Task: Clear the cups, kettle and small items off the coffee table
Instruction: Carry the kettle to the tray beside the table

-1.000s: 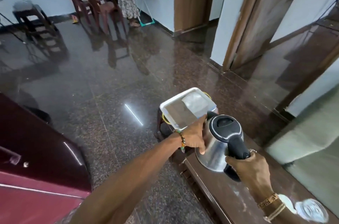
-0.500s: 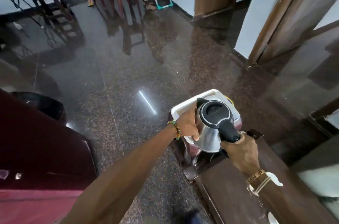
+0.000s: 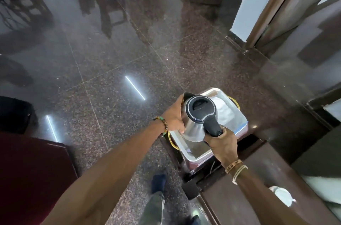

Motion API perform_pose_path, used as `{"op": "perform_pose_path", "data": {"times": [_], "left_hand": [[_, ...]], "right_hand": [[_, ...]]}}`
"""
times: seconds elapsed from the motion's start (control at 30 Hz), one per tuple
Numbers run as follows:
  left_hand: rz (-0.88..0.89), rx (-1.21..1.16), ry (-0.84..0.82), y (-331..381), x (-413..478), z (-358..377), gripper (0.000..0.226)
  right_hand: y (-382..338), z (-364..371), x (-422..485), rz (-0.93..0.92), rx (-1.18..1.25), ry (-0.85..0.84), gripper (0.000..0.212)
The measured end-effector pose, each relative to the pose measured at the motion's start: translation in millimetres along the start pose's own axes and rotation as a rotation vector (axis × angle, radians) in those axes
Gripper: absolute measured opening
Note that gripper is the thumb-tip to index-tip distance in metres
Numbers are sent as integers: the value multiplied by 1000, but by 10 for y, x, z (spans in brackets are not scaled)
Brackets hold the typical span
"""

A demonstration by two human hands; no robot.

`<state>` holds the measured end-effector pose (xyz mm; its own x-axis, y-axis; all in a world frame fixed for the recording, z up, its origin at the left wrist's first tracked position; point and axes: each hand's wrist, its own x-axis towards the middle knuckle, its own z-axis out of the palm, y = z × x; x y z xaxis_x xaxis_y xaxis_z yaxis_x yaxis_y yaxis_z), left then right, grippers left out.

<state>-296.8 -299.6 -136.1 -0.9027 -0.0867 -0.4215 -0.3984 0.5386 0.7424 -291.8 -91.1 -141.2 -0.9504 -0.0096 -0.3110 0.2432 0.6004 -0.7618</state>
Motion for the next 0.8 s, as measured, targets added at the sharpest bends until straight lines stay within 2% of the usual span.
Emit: {"op": "perform_pose_path", "data": {"times": [0.1, 0.37, 0.8], "left_hand": [[1, -52, -28, -159, 266, -85, 125], [-13, -27, -69, -501, 623, -153, 130], [28, -68, -102, -643, 690, -62, 119]], "right_hand": [[11, 226, 226, 18, 9, -9, 24], [77, 619, 506, 32, -45, -14, 25], [286, 715, 478, 137, -17, -14, 28]]}}
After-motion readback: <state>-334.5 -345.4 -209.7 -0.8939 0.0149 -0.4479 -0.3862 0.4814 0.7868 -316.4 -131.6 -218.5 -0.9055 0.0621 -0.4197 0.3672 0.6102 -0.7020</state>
